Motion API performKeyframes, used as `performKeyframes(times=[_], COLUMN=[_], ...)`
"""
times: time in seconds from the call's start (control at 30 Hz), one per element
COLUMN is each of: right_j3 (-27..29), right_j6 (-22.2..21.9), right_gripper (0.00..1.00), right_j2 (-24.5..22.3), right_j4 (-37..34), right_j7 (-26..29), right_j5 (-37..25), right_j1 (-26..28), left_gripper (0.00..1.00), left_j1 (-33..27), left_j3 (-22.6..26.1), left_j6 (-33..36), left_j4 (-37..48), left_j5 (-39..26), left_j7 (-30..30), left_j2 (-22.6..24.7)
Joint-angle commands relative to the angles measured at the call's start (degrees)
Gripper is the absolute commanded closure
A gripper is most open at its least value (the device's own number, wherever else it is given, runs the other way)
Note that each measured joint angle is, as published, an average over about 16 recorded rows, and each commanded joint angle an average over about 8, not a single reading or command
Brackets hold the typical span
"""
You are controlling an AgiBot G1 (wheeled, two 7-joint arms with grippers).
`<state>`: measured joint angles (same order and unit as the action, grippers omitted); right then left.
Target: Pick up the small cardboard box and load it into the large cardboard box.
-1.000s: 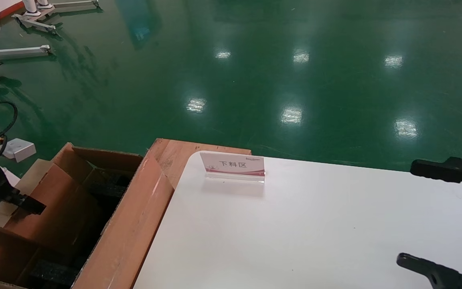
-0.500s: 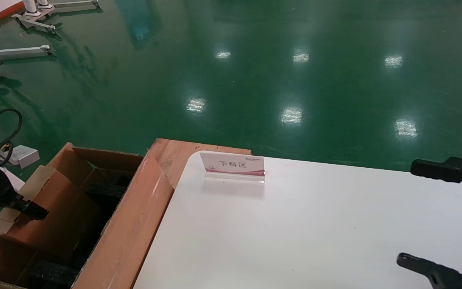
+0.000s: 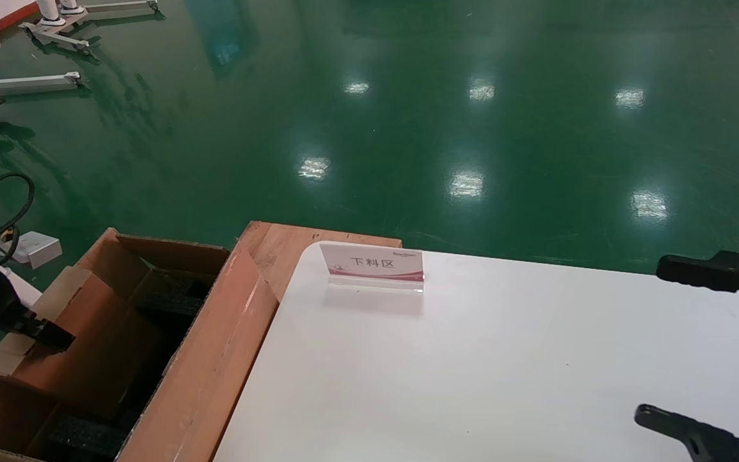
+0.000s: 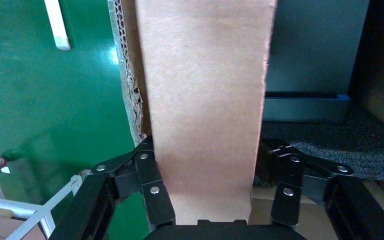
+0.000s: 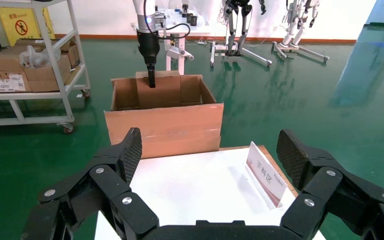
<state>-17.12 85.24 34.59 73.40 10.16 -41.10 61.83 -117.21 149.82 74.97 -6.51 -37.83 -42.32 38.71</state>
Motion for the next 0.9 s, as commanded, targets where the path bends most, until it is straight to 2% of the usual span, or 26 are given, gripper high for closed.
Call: performKeyframes(times=[0.03,0.9], right_j3=[0.0,-0.01], right_j6=[0.0,0.01], right_gripper=[0.0,0.0], right_j2=[0.0,0.0], right_j4=[0.0,-0.02], right_j7=[0.0,-0.01], right_j5=[0.0,0.01], right_j1=[0.0,0.01], left_gripper=[0.0,0.0], left_j1=[-0.06,-0.69], left_j3=[0.01,-0.19], left_j6=[0.0,0.6], left_j4=[-0.06,-0.82], left_j5=[-0.02,0.2], left_j7=[0.0,1.25], left_j2=[-0.01,-0.15])
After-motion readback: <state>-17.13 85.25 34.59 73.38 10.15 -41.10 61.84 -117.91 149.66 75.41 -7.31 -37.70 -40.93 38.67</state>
